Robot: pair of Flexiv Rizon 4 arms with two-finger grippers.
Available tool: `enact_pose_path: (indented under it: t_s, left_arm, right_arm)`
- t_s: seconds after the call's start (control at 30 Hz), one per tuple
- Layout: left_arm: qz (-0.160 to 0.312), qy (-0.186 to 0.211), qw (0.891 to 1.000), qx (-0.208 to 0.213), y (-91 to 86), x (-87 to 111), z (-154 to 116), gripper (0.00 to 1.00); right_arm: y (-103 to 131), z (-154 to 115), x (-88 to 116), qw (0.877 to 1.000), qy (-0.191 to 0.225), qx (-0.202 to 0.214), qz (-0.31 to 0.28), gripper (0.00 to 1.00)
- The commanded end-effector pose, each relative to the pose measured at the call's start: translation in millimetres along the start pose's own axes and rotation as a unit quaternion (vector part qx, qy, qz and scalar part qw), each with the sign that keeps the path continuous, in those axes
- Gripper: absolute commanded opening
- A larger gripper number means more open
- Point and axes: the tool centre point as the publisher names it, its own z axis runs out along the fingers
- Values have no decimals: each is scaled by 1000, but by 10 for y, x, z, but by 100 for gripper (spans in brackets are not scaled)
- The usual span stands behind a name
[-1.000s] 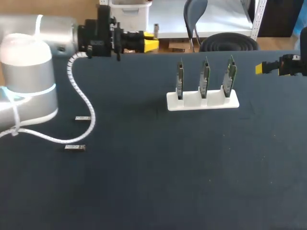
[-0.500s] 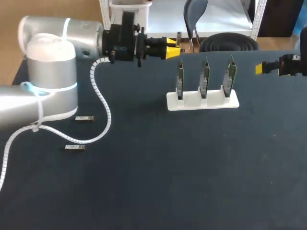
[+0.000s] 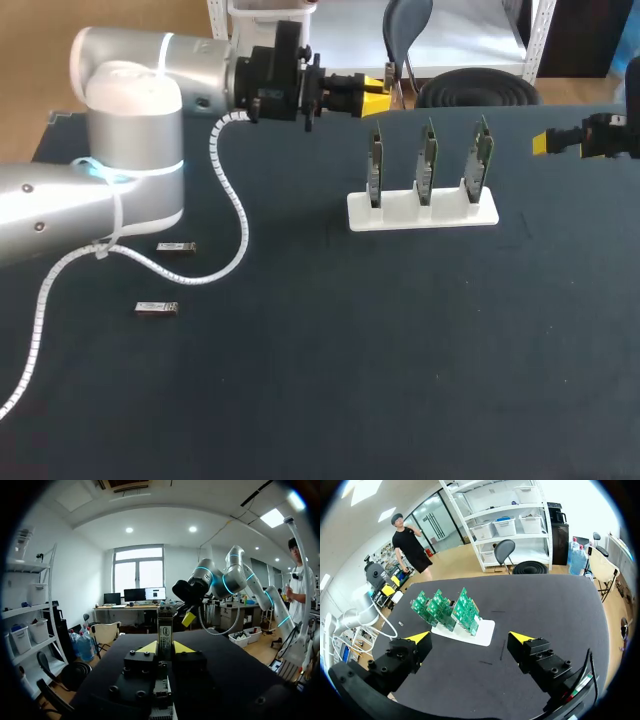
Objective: Pick up the optical module with the left hand, and insert it into the network port with the right hand.
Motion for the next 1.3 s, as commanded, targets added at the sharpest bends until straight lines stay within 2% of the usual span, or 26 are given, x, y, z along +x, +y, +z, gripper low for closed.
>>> enact_pose_path:
  t_s: [0.03, 0.43, 0.97, 1.23, 1.3]
  left_arm:
    - [-5, 5, 1000, 2, 110, 84, 29, 0]
    - [-14, 17, 999, -29, 142, 236, -56, 0]
    - [-23, 22, 998, -56, 99, 250, -77, 0]
    - [-23, 22, 998, -56, 99, 250, -77, 0]
    - [-23, 22, 998, -56, 99, 250, -77, 0]
  right_arm:
    - [0, 0, 0, 1000, 0, 0, 0, 100]
    - [0, 0, 0, 1000, 0, 0, 0, 100]
    - [0, 0, 0, 1000, 0, 0, 0, 100]
    - [0, 0, 0, 1000, 0, 0, 0, 100]
    - [4, -33, -115, 999, -5, -15, -37, 100]
